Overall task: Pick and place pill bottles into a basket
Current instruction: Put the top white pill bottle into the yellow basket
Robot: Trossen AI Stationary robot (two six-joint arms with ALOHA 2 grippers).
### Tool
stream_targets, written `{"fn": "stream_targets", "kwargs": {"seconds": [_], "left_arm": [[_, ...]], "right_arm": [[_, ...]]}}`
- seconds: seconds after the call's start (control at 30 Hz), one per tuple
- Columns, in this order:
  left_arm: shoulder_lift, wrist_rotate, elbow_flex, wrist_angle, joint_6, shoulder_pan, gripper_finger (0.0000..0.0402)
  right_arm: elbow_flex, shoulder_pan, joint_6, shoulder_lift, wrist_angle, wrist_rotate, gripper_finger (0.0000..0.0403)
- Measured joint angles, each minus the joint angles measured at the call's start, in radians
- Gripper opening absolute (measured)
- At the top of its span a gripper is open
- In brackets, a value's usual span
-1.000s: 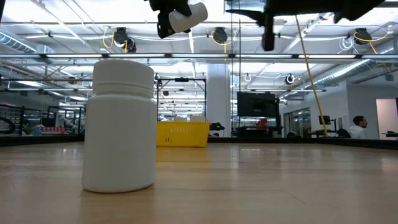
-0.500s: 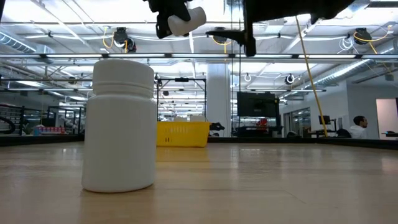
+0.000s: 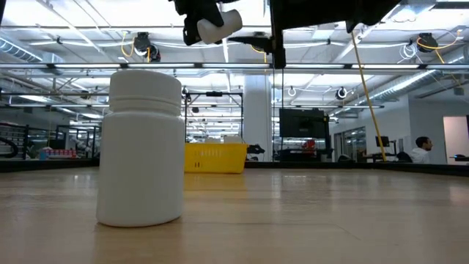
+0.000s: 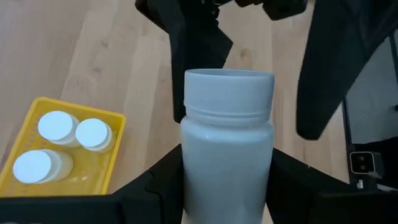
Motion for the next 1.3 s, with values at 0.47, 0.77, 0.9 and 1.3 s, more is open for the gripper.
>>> {"fn": "stream_targets", "kwargs": {"seconds": [0.47,0.77,0.9,1.3], "left_arm": [[-0.001,-0.065,0.0,0.002,-0.003,-0.001,0.0198],[0.0,-0.209,0.001,-0.072,-0.031,-0.002,0.0228],[0.0,-0.237,0.001,-0.1,-0.02,-0.003,0.0259],[-0.025,-0.376,-0.005,-0.218,-0.015,-0.016,0.0349]], "right_arm": [[-0.002,-0.011,-0.038,-0.002,-0.005,0.004,0.0141],[-0.001,-0.038,-0.042,-0.001,-0.039,0.005,0.0141],[-0.001,-0.046,-0.042,-0.001,-0.044,0.0,0.0141],[-0.001,-0.068,-0.052,-0.003,-0.122,-0.04,0.0141]]}}
